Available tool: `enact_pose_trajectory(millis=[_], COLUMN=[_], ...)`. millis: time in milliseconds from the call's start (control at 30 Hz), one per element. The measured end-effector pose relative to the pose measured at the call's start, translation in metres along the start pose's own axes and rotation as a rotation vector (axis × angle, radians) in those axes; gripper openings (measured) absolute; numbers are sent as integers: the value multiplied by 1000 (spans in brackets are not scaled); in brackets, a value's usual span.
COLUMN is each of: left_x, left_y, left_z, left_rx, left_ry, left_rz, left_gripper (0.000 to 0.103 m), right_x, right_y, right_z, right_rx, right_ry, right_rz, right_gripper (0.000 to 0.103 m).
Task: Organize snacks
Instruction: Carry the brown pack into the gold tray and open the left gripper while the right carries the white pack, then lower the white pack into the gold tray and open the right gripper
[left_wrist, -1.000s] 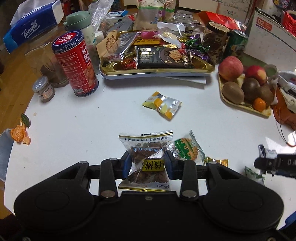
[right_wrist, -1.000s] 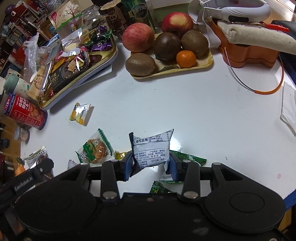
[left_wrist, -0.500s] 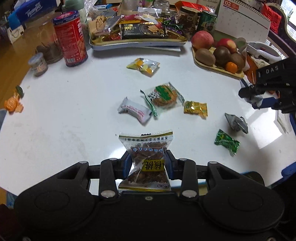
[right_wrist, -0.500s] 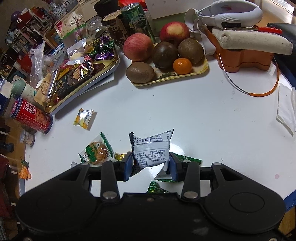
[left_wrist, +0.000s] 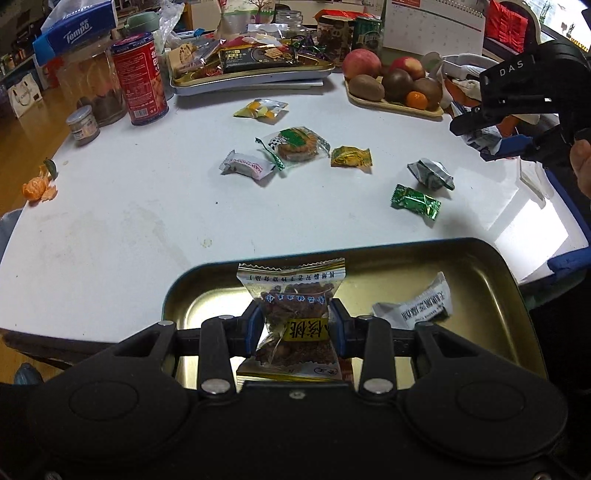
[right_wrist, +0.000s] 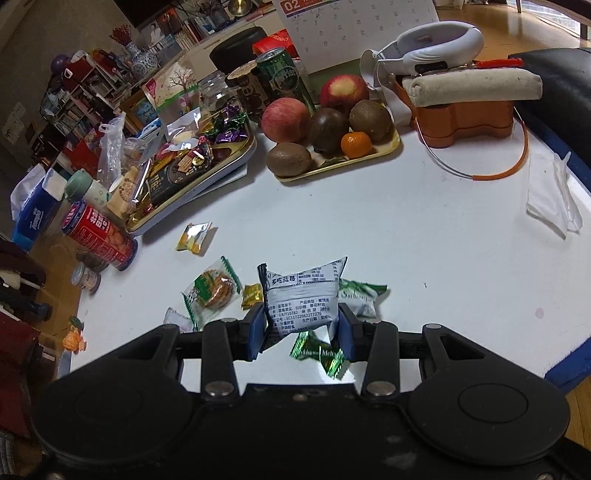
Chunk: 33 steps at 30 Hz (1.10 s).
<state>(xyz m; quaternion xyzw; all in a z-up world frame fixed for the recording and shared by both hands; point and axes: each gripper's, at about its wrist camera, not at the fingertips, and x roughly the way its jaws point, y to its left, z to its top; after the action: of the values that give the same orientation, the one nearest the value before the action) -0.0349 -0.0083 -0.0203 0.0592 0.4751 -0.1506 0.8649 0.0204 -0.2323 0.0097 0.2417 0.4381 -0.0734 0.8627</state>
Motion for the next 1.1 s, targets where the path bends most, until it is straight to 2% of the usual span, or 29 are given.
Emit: enact_pose_trajectory(millis=[167, 367, 500, 700, 967, 1067, 1100], left_x=[-6, -12, -15, -21, -17, -16, -15], left_y=[-4, -3, 2, 8, 13, 16, 17], left_z=[-16, -20, -19, -18, -19, -19, -19], left_rx=[3, 6, -24, -66, -90, -110, -117], left_ry=[-14, -38, -75, -128, -119, -114, -112], left_rz=[19, 48, 70, 82, 113, 115, 111], left_gripper=[46, 51, 55, 56, 57, 57, 57], right_x=[-16, -38, -54, -69, -80, -84, -85], right_y=[-1, -15, -13, -7, 3, 6, 6], right_z=[-39, -72, -89, -109, -137, -148, -151], right_rx=[-64, -45, -78, -114, -185, -206, -211], right_ry=[-18, -35, -84, -120, -118, -116, -116], right_rz=[5, 36, 43, 110, 118, 114, 113], right_gripper=[43, 43, 43, 43, 43, 47, 53])
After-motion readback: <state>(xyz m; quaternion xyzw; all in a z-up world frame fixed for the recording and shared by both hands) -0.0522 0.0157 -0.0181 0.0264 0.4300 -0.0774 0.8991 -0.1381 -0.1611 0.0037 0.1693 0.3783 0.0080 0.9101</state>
